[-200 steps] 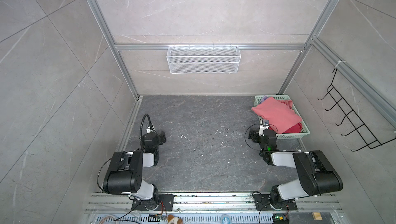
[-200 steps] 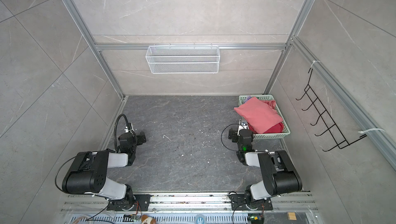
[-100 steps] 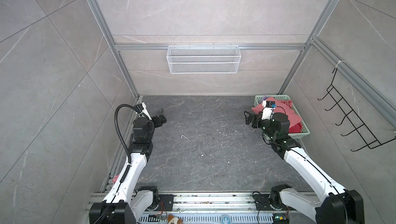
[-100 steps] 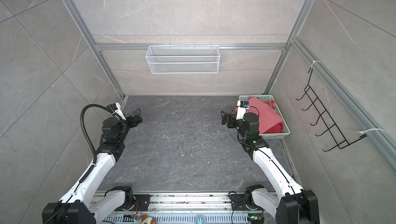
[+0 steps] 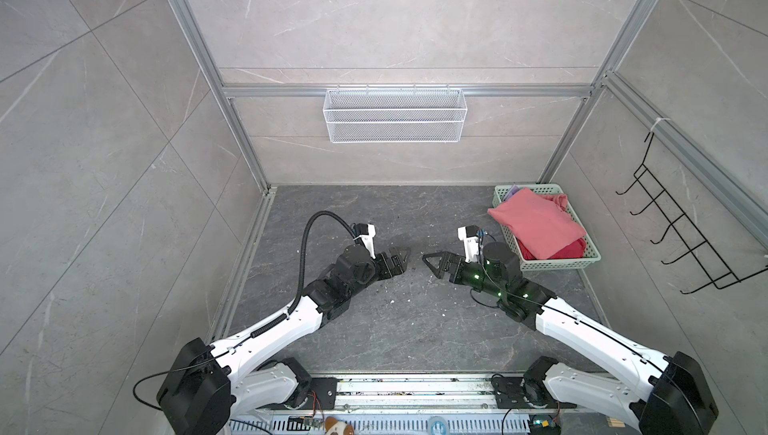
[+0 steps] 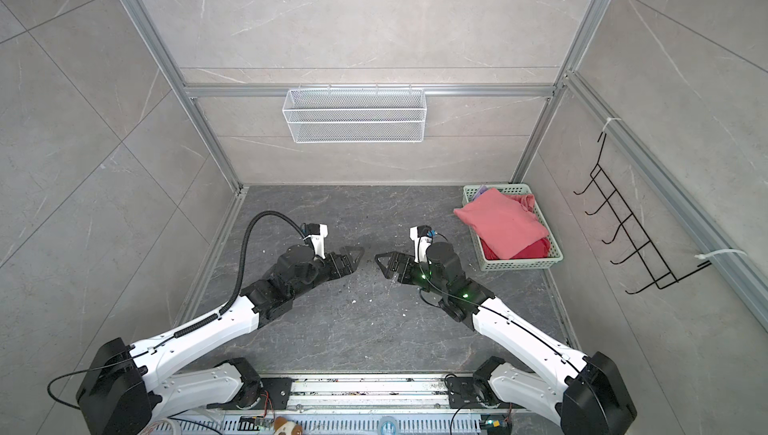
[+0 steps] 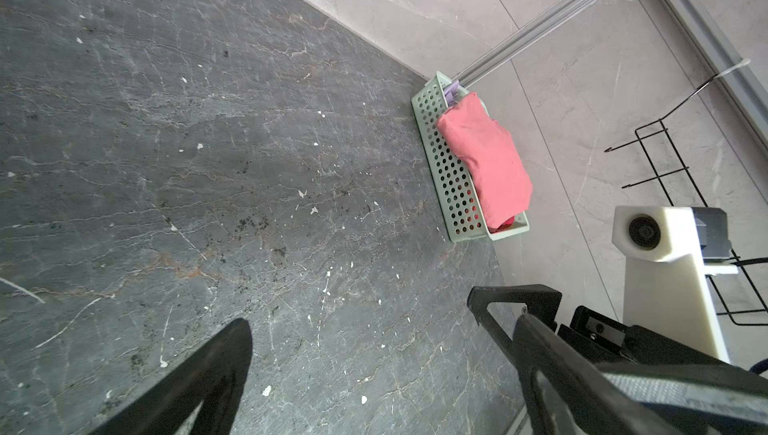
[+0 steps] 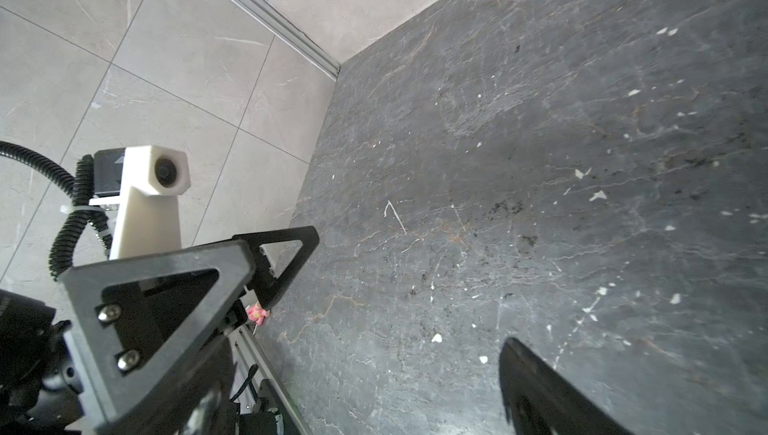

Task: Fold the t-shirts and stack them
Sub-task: 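Reach the right gripper to the pink t-shirt while the left arm advances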

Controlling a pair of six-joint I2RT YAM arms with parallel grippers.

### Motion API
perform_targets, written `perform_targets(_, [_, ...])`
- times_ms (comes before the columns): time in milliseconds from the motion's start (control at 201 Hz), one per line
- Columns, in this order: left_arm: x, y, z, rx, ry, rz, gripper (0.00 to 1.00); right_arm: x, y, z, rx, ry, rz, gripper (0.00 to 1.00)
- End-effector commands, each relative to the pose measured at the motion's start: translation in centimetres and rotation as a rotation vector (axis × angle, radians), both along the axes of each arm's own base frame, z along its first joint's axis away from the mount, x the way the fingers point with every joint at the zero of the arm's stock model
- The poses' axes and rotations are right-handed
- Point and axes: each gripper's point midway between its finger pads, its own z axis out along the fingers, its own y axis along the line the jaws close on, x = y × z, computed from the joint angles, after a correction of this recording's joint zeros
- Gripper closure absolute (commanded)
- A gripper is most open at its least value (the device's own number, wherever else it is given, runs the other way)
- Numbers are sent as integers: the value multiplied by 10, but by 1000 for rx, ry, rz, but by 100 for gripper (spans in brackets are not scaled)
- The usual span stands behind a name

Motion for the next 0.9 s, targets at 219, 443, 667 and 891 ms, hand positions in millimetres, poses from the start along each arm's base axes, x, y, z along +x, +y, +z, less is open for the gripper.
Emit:
perform_targets(219, [1, 6, 43, -61, -119, 18, 0, 20, -17, -19, -135, 136, -151, 0])
perform_targets(443, [6, 19, 49, 108, -226, 32, 0, 53, -82, 15, -504, -99, -387, 0])
perform_targets(667, [9, 11, 27, 219, -195, -26, 0, 98, -156, 37, -763, -92, -625, 0])
perform_targets(891, [22, -19, 16, 272, -174, -124, 0, 125, -259, 7, -705, 83, -807, 3])
